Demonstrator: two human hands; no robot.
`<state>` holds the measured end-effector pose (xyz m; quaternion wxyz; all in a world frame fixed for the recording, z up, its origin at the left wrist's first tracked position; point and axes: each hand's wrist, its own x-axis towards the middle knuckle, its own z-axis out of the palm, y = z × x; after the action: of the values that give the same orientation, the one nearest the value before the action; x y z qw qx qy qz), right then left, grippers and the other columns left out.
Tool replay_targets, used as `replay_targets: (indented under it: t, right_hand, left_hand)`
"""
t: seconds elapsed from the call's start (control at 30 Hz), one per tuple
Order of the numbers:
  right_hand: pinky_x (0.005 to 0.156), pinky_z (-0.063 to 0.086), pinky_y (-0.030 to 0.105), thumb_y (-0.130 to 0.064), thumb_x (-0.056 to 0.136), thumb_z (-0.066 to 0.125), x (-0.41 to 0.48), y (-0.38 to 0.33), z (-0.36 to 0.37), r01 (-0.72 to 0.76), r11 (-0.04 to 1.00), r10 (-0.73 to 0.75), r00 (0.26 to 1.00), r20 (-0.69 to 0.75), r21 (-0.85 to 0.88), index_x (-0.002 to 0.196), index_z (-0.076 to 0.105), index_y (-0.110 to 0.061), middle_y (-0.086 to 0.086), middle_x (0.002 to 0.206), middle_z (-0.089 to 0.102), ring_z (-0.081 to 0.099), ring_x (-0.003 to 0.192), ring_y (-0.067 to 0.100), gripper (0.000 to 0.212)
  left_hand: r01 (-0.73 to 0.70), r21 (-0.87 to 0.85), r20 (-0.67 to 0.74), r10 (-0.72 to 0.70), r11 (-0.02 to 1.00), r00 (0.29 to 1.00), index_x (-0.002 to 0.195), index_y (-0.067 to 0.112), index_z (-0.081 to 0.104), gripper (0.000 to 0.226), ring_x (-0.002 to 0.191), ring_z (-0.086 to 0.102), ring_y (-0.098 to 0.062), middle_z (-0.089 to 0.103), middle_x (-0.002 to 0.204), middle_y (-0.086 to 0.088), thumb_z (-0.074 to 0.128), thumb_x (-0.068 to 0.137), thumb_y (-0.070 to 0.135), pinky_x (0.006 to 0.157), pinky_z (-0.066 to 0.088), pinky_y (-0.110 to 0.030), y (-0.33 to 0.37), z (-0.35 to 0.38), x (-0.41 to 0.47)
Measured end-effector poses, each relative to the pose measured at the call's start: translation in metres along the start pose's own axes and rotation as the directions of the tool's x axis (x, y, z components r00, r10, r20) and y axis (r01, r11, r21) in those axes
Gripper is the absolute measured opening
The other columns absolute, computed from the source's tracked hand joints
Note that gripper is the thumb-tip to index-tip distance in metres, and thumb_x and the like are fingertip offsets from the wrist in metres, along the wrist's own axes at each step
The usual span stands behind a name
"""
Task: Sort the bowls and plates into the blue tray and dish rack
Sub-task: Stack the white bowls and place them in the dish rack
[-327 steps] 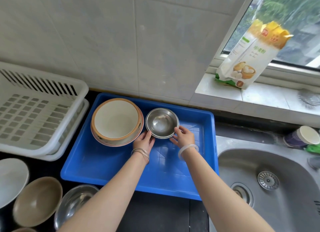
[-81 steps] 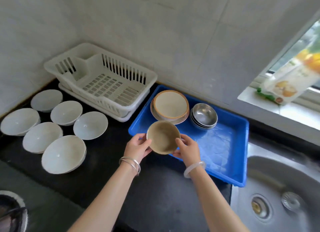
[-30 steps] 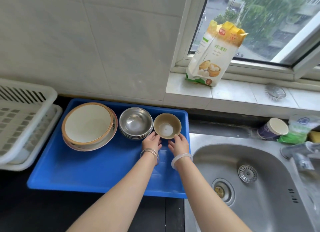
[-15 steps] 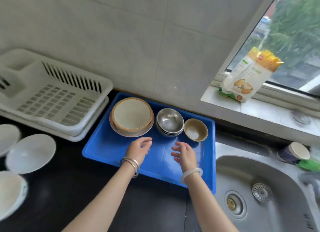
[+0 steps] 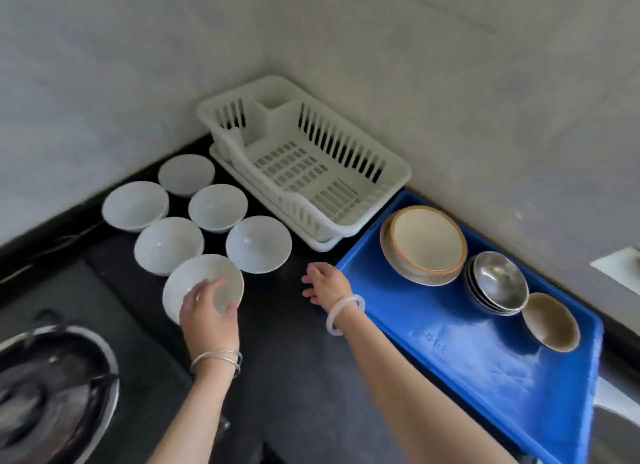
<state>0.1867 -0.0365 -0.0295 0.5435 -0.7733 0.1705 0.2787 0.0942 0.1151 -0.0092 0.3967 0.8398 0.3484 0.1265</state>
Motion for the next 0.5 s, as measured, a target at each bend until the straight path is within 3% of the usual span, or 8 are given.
replay_targets:
  t: [0.07,0.17,0.23,0.3,0.37,0.5]
  right_hand:
    - [0.064,0.054,0.027,-0.029,0.094,0.044,0.015,-0.009,0.019,-0.041,0.998,0.042,0.999,0.023,-0.045,0.131,0.048,-0.019,0.003,0.108,0.063,0.062,0.071,0.013,0.039]
    - [0.068,0.057,0.031,-0.025,0.093,0.048,0.032,-0.019,0.039,-0.087,0.995,0.089,0.996,0.034,-0.041,0.134,0.045,-0.017,0.006,0.106,0.060,0.064,0.072,0.018,0.043]
    - [0.066,0.058,0.031,-0.018,0.091,0.050,0.040,-0.022,0.050,-0.115,0.993,0.114,0.993,0.034,0.021,0.127,0.051,-0.013,0.010,0.104,0.061,0.065,0.068,0.019,0.036]
    - [0.069,0.059,0.033,-0.008,0.088,0.050,0.047,-0.023,0.058,-0.146,0.982,0.144,0.989,0.022,0.117,0.119,0.054,-0.006,0.015,0.109,0.061,0.067,0.076,0.026,0.032]
    - [0.068,0.059,0.035,0.001,0.086,0.047,0.050,-0.025,0.061,-0.169,0.957,0.175,0.985,-0.005,0.236,0.111,0.055,-0.004,0.017,0.112,0.060,0.067,0.085,0.032,0.027]
    - [0.061,0.059,0.030,0.004,0.082,0.043,0.037,-0.033,0.053,-0.115,0.961,0.142,0.986,-0.093,0.250,0.086,0.062,-0.005,0.012,0.097,0.067,0.069,0.065,0.023,0.021]
  left_hand:
    - [0.074,0.022,-0.063,-0.073,0.997,0.995,0.116,0.008,0.063,0.045,0.129,0.038,-0.037,0.042,0.138,-0.019,0.064,0.073,-0.008,0.110,0.029,-0.044,-0.020,-0.008,0.008]
    - [0.173,-0.053,-0.057,-0.176,0.983,0.983,0.129,0.012,0.051,0.059,0.135,0.031,-0.034,0.034,0.146,-0.019,0.060,0.075,-0.010,0.111,0.027,-0.042,-0.043,-0.015,0.017]
    - [0.246,-0.173,-0.007,-0.251,0.954,0.968,0.137,0.014,0.041,0.066,0.129,0.042,-0.033,0.042,0.143,-0.014,0.059,0.077,-0.008,0.109,0.033,-0.043,-0.053,-0.016,0.022]
    - [0.356,-0.302,0.050,-0.358,0.884,0.932,0.141,0.019,0.033,0.068,0.118,0.055,-0.032,0.048,0.141,-0.009,0.056,0.081,-0.004,0.105,0.038,-0.042,-0.057,-0.017,0.025]
    - [0.399,-0.375,0.074,-0.401,0.837,0.913,0.138,0.019,0.038,0.062,0.109,0.059,-0.026,0.053,0.136,-0.007,0.054,0.082,-0.002,0.099,0.041,-0.036,-0.061,-0.017,0.025]
    - [0.427,-0.476,0.132,-0.418,0.769,0.899,0.130,0.020,0.048,0.052,0.107,0.056,-0.021,0.059,0.128,-0.007,0.051,0.083,-0.001,0.098,0.044,-0.038,-0.069,-0.017,0.027]
